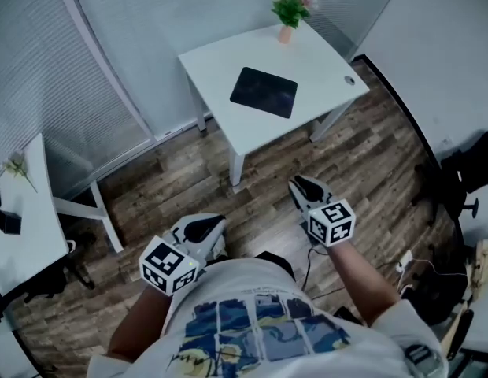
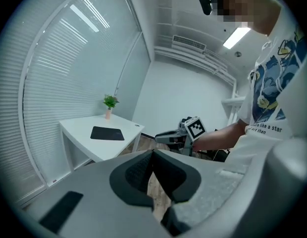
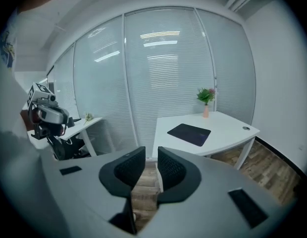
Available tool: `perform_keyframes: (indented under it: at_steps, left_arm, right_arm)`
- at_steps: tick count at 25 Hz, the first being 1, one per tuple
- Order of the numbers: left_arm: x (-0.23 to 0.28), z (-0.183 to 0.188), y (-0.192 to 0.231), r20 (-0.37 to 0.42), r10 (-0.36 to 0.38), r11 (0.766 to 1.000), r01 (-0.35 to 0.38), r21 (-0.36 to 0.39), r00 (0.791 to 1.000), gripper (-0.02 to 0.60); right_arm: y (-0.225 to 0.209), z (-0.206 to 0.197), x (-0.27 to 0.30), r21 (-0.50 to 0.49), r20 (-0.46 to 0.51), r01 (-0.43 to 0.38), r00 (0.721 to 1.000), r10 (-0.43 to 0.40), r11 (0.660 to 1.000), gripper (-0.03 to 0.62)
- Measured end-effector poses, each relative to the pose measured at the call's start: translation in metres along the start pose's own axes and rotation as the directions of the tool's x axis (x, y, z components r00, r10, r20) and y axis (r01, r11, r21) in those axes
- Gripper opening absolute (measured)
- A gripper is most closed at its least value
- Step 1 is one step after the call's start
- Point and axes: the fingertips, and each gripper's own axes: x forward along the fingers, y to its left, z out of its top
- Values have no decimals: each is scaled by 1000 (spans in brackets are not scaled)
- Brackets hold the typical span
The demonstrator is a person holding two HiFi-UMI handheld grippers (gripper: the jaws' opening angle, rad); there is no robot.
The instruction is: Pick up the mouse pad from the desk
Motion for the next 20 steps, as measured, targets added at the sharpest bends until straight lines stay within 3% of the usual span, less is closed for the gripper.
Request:
perform_keyframes:
  at_steps: [10, 20]
  left_arm:
    - [10, 19, 83, -8, -18, 1000, 18, -19, 1000, 3]
    - [81, 68, 139, -8, 69, 996, -70, -48, 998, 3]
  right_arm:
    - [-92, 20, 98, 41, -70, 124, 990, -121, 991, 98]
    - [-236, 43, 211, 27, -136, 134, 982, -129, 991, 118]
